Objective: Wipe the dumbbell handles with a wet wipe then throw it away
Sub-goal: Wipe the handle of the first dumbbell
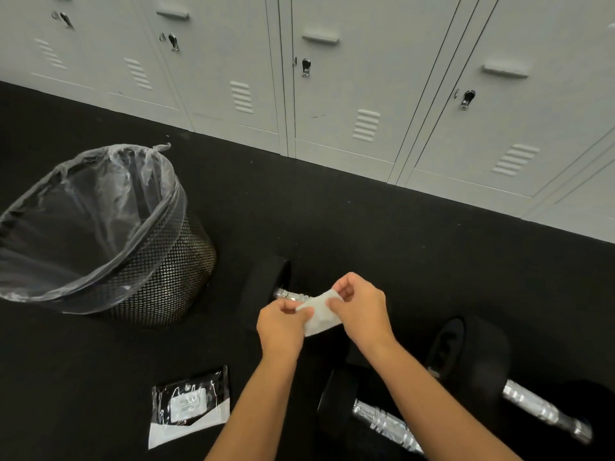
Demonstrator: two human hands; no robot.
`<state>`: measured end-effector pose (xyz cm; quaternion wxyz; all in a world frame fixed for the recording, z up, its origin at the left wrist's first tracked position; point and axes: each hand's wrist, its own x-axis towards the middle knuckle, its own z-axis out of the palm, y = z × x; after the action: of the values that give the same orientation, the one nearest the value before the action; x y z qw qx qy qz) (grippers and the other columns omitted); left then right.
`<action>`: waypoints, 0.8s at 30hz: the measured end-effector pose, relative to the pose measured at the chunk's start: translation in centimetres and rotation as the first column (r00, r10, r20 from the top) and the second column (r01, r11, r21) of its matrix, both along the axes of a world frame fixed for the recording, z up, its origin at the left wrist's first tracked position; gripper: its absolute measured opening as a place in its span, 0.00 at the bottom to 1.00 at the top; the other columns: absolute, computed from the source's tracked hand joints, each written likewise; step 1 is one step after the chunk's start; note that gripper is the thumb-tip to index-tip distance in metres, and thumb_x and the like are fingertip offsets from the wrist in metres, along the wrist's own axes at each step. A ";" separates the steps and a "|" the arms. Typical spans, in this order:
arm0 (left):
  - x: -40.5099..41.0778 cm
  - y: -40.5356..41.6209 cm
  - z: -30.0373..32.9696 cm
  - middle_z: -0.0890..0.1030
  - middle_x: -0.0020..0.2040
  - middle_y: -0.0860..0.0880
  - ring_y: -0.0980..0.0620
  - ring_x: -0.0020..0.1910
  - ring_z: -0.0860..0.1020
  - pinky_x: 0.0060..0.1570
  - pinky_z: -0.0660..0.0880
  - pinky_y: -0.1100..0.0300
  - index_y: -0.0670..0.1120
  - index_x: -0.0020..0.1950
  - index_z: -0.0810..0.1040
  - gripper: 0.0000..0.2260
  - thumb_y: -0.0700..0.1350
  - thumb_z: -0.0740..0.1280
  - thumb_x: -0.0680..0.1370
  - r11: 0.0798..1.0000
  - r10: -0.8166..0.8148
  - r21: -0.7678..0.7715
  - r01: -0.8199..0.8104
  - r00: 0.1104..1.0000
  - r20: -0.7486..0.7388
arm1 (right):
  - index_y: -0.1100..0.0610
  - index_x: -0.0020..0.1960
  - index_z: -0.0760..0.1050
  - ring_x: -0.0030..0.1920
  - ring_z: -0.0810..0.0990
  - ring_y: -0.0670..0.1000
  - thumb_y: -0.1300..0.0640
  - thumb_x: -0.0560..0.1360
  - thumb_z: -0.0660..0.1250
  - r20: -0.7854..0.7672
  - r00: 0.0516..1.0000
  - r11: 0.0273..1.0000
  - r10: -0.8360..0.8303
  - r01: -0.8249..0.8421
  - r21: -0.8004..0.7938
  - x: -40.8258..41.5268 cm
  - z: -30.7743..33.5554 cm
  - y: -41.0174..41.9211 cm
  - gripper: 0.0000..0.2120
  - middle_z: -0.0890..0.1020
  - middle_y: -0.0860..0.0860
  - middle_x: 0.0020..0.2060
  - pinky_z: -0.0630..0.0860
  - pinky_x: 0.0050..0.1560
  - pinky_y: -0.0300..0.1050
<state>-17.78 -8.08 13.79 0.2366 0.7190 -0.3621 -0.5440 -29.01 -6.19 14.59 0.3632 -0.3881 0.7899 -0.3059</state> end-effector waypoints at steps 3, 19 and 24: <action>-0.9 0.1 -0.6 0.82 0.49 0.47 0.50 0.48 0.80 0.52 0.79 0.54 0.43 0.52 0.81 0.07 0.38 0.68 0.75 0.997 0.042 -0.064 -0.039 0.998 0.054 | 0.54 0.43 0.75 0.40 0.74 0.43 0.64 0.72 0.67 -0.127 0.990 0.990 0.056 -0.071 -0.121 1.6 -1.1 0.1 0.06 0.75 0.48 0.43 0.69 0.37 0.30; 1.5 -0.8 -0.3 0.80 0.46 0.50 0.53 0.46 0.80 0.46 0.78 0.59 0.45 0.51 0.79 0.07 0.37 0.63 0.78 0.994 0.108 0.004 -0.112 0.948 -0.300 | 0.52 0.58 0.77 0.54 0.79 0.47 0.58 0.75 0.66 0.451 0.890 0.997 -0.060 0.073 -0.013 1.8 -3.3 0.6 0.11 0.80 0.48 0.53 0.77 0.56 0.46; 3.0 -2.9 -2.3 0.77 0.55 0.49 0.53 0.54 0.73 0.49 0.67 0.69 0.47 0.56 0.81 0.09 0.44 0.65 0.78 0.882 -0.152 -0.366 0.298 0.913 0.377 | 0.60 0.48 0.77 0.51 0.82 0.53 0.61 0.74 0.67 0.644 0.746 0.985 -0.169 0.138 0.099 1.6 -3.9 -0.9 0.04 0.82 0.56 0.49 0.79 0.53 0.49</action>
<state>-14.83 -10.96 11.51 0.2525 0.6866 -0.5868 -0.3472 -27.44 -7.05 10.68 0.5968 -0.1834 0.6506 -0.4323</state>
